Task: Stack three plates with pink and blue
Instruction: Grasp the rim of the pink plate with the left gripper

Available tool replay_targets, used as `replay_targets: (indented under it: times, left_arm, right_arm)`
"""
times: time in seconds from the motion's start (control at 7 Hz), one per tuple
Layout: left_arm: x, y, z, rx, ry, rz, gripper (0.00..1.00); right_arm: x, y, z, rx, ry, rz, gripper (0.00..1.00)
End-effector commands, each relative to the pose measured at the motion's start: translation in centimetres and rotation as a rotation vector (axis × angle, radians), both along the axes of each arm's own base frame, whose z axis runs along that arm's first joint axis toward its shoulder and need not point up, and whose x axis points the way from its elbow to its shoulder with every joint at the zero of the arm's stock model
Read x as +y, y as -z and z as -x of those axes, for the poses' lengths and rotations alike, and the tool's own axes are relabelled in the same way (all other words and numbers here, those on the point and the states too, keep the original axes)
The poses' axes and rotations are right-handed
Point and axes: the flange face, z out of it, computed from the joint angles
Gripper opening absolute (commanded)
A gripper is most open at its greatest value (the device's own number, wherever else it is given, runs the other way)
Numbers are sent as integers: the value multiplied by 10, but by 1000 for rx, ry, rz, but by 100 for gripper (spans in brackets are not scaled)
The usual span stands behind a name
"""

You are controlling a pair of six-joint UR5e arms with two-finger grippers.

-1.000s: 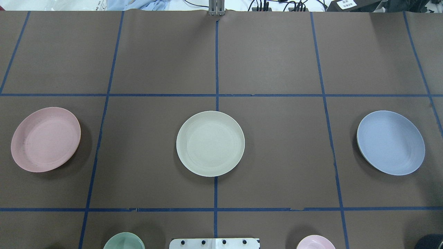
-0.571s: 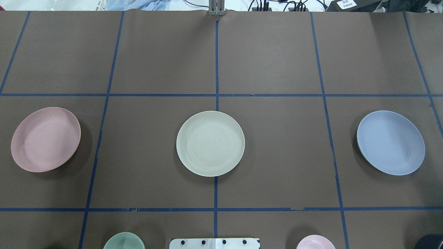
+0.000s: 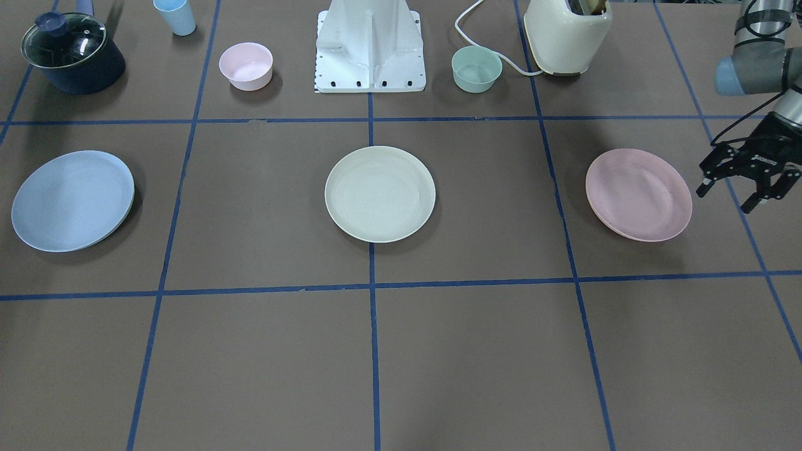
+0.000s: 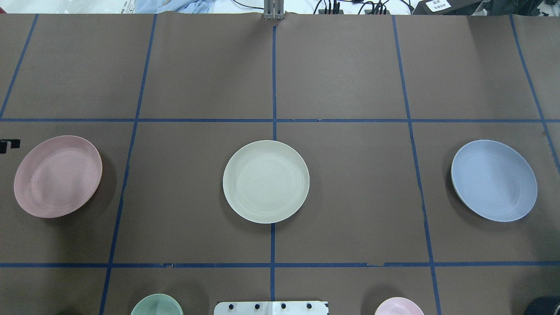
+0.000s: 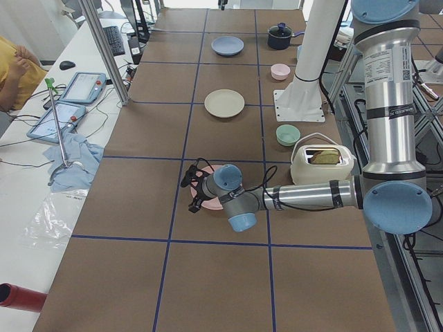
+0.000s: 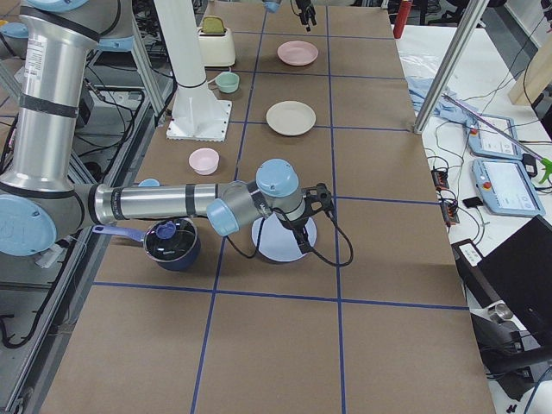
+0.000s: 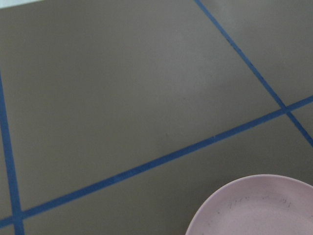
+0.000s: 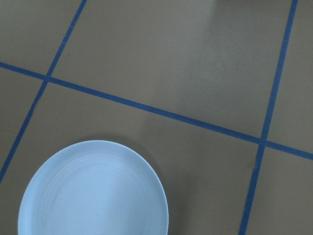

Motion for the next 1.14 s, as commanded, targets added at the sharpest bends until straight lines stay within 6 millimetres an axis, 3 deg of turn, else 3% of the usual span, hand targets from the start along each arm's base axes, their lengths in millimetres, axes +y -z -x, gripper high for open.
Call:
replay_targets:
  times: [0.0,0.14,0.29,0.43,0.57,0.71,1.0]
  left_arm:
    - [23,-19,-45,-5,47,84,96]
    - [29,-34,-51,-13,56,85,89]
    - [33,-44,-52,-10,53,77,72]
    - [34,-42,-53,-5,49,75,15]
    - [34,-39,-53,3,45,55,0]
    - [35,-34,-53,19,29,47,0]
    - [36,4,-51,106,-73,44,0]
  right_arm:
    - [0,0,0,2,-1,0,100]
    - [0,0,0,2,-1,0,100]
    - [0,-1,-1,14,-8,-1,100]
    - [-1,-2,-1,17,-9,-2,100]
    - [-1,-2,-1,17,-9,-2,100]
    - [0,-1,-1,15,-8,-2,100]
    - [0,-1,-1,14,-9,0,100]
